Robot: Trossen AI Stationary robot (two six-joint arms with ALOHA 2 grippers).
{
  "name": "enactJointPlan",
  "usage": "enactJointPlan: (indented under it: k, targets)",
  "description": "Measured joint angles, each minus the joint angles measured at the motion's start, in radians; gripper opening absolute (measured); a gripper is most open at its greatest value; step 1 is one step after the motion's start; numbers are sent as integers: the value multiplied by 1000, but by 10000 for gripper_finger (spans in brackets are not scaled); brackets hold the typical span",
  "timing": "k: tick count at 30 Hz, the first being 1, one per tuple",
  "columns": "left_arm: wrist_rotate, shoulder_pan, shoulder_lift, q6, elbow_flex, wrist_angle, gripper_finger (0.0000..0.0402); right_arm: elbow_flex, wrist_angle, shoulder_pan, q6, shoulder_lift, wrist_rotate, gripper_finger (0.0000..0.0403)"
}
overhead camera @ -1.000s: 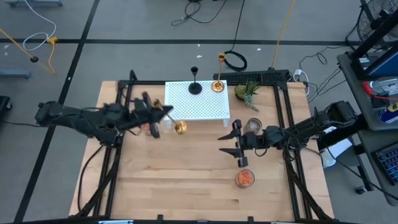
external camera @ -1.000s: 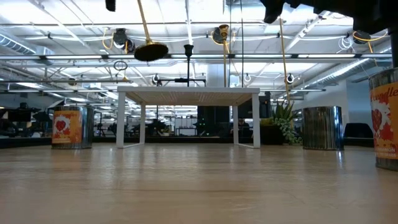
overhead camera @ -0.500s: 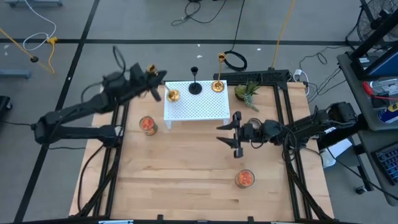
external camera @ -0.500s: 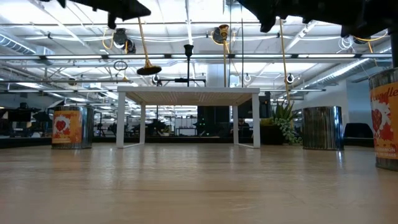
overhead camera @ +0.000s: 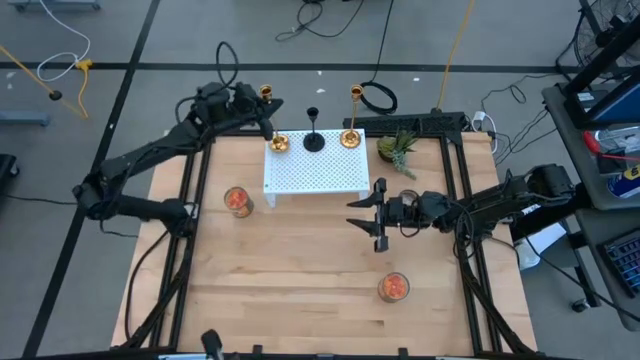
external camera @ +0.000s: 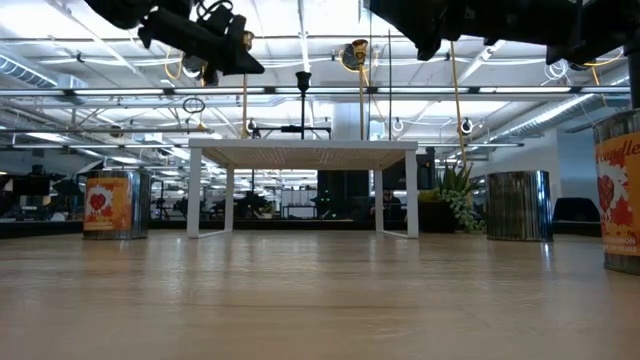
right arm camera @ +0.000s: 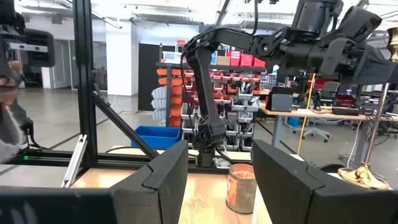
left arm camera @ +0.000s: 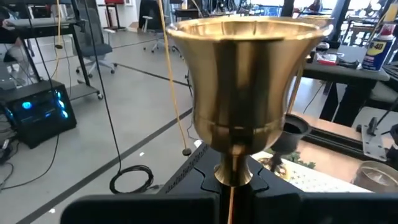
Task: Pick & Place candle stick holders
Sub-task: Put the top gold candle holder on the shelf
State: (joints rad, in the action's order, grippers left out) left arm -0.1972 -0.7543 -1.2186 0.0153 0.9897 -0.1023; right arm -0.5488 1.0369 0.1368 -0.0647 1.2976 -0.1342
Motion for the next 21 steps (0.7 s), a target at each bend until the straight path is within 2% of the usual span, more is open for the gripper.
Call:
enactJointPlan:
  k: [13,21]
  targets:
    - [-19,-9,-40,-29,2,-7,6,0,-17,0,-2,0,0,173]
    - [-7,-9,-40,-40,2,1,39,0,-51,0,0,0,0,173]
